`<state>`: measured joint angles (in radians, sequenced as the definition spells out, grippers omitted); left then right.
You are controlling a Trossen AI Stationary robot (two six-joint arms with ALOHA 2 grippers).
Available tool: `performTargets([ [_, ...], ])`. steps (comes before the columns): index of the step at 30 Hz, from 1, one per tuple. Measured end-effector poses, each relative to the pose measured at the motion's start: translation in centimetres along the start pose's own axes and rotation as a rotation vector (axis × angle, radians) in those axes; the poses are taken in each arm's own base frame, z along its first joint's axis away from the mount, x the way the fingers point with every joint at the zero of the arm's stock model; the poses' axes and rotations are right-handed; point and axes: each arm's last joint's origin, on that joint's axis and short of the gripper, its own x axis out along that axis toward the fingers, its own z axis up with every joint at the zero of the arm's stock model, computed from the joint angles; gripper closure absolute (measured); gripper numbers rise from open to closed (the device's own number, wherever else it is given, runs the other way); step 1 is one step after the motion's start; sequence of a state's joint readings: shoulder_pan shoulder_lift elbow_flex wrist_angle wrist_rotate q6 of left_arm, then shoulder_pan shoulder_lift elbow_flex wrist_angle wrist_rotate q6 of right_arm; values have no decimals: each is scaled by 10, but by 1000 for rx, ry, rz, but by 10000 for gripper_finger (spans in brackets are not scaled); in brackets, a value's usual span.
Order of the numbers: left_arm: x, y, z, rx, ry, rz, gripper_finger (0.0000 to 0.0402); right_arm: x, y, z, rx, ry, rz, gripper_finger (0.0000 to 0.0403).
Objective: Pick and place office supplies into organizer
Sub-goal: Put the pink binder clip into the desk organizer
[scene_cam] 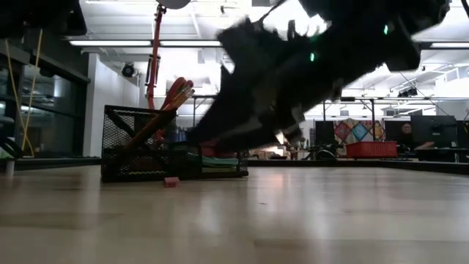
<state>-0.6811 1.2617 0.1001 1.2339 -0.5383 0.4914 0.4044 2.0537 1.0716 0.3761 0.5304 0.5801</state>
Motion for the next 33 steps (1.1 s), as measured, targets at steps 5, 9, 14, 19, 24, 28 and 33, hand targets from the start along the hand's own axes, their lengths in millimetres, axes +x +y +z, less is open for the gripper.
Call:
performTargets([
  [5,0,3,-3,0,70,114,250,5,-6,-7,88,-27,-73,172],
  [9,0,4,-3,4,81,143,250,23,8,-9,92,-28,-54,178],
  [14,0,4,-3,-1,79,142,250,53,24,-16,54,-1,-105,182],
  [19,0,3,-3,5,83,130,250,65,41,-19,-11,25,-213,182],
  [24,0,3,-3,-20,77,129,250,64,50,-18,-27,71,-273,183],
  [28,0,3,-3,-20,78,129,250,61,50,-20,-20,96,-304,194],
  [33,0,3,-3,-21,78,129,250,60,46,-24,-10,147,-321,262],
])
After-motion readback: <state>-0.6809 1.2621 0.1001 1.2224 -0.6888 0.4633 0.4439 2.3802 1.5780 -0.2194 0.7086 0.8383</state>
